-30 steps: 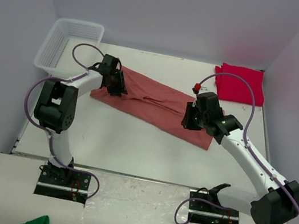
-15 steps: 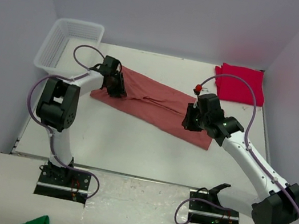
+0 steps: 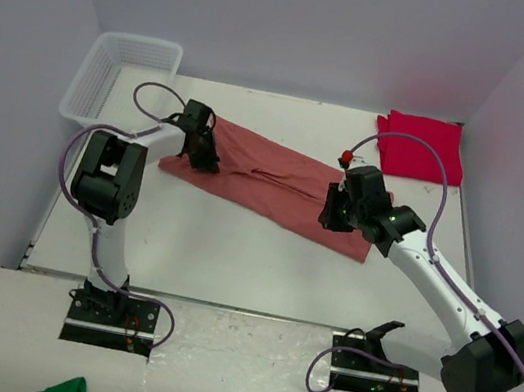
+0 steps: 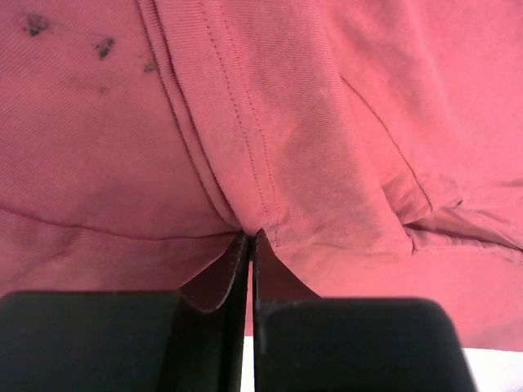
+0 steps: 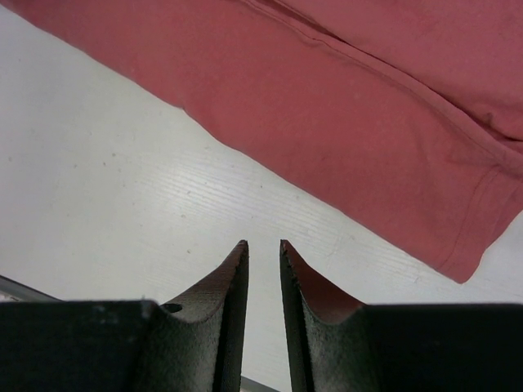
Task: Fold and stack the t-shirts
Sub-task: Fold the other side of the tshirt into a rectangle
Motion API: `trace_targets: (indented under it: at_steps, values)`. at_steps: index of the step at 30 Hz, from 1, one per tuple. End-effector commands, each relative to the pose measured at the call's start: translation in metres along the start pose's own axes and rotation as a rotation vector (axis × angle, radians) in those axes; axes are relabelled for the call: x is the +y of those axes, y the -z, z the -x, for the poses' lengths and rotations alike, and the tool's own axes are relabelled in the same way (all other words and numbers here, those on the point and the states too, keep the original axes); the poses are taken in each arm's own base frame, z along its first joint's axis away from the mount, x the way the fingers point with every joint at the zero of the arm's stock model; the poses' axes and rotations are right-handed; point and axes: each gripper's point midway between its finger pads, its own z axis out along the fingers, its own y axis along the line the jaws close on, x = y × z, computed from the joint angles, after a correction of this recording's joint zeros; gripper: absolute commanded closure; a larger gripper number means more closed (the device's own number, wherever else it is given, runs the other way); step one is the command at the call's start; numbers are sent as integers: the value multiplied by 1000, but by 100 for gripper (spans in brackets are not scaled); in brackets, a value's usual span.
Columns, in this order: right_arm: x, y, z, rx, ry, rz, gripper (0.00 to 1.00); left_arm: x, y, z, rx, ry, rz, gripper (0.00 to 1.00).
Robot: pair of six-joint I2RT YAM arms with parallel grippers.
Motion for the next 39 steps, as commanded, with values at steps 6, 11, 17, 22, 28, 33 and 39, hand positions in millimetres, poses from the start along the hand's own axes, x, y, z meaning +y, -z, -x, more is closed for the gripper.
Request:
trace_targets:
  at_steps: [6, 11, 17, 22, 28, 33, 39]
  values:
    - [1, -2, 11, -30, -15, -2, 76, -42, 31, 33, -91, -16, -124, 100]
    - [2, -6, 11, -19, -14, 0, 77, -57, 42, 46, -110, -21, -159, 100]
    - [0, -7, 7, -2, -13, -11, 77, -109, 46, 86, -153, -57, -331, 100]
    - [3, -10, 5, -6, -23, 11, 77, -182, 3, 111, -105, -220, -730, 27]
    - [13, -12, -2, -3, -44, 72, 76, -226, 69, 140, -260, -302, -987, 0]
    - [-13, -12, -3, 6, -65, -78, 77, -194, 111, 130, -364, -219, -739, 13]
    - [-48, -25, 1, 47, -50, -312, 100, -123, 141, 80, -390, -108, -422, 100]
